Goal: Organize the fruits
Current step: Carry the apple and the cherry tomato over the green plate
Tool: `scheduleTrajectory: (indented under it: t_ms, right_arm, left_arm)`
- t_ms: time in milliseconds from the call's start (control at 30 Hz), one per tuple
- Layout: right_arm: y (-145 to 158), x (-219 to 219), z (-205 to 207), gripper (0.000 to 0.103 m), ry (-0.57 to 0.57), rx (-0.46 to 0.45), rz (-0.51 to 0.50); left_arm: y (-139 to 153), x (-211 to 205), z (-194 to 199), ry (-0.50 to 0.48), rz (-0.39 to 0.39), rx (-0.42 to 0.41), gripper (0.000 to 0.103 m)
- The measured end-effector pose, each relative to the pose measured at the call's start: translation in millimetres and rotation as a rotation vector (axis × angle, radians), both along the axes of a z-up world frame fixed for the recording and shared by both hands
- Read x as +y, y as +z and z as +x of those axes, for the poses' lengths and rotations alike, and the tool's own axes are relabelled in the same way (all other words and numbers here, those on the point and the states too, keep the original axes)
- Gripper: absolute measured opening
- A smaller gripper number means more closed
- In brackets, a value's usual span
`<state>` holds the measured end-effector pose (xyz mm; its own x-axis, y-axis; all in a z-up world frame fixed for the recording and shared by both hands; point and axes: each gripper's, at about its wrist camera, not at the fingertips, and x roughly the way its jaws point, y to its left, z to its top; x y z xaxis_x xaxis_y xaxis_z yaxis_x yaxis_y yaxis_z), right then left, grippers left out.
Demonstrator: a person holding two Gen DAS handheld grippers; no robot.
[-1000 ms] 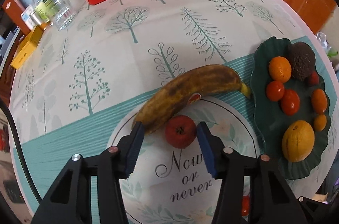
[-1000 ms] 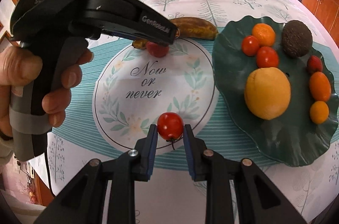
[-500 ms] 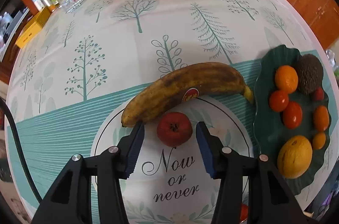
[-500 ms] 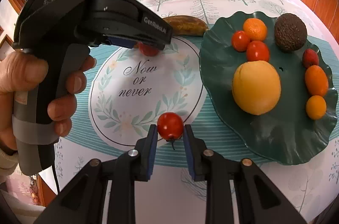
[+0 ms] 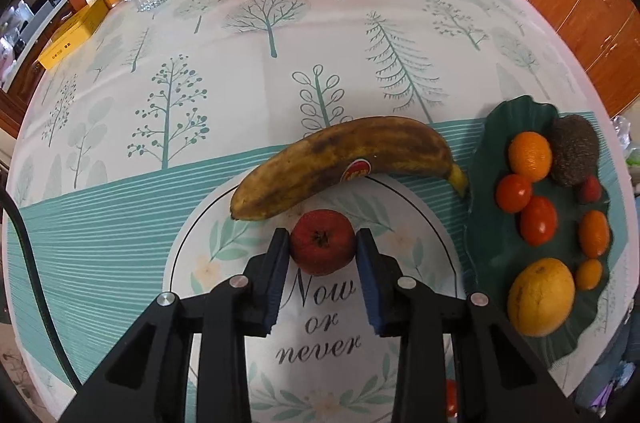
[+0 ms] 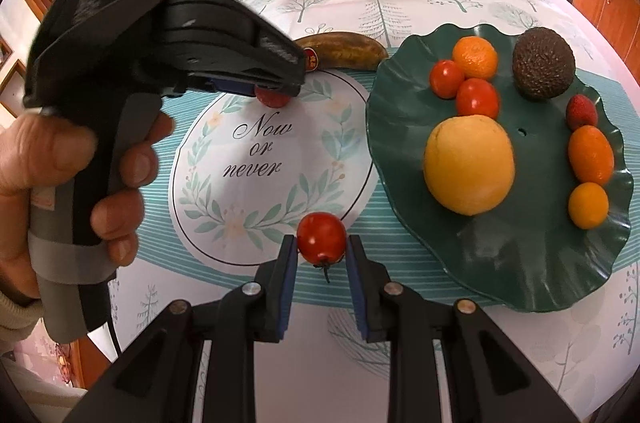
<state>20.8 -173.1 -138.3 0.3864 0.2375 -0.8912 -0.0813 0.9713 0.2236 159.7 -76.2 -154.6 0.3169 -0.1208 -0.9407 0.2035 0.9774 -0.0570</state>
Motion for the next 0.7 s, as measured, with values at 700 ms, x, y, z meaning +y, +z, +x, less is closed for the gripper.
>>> scheduleTrajectory:
  t_ms: [700]
  right_arm:
    - [80, -55, 4, 0.024, 0.065, -0.105, 0.069]
  left_arm:
    - [92, -18, -73, -0.149, -0.076, -0.092, 0.032]
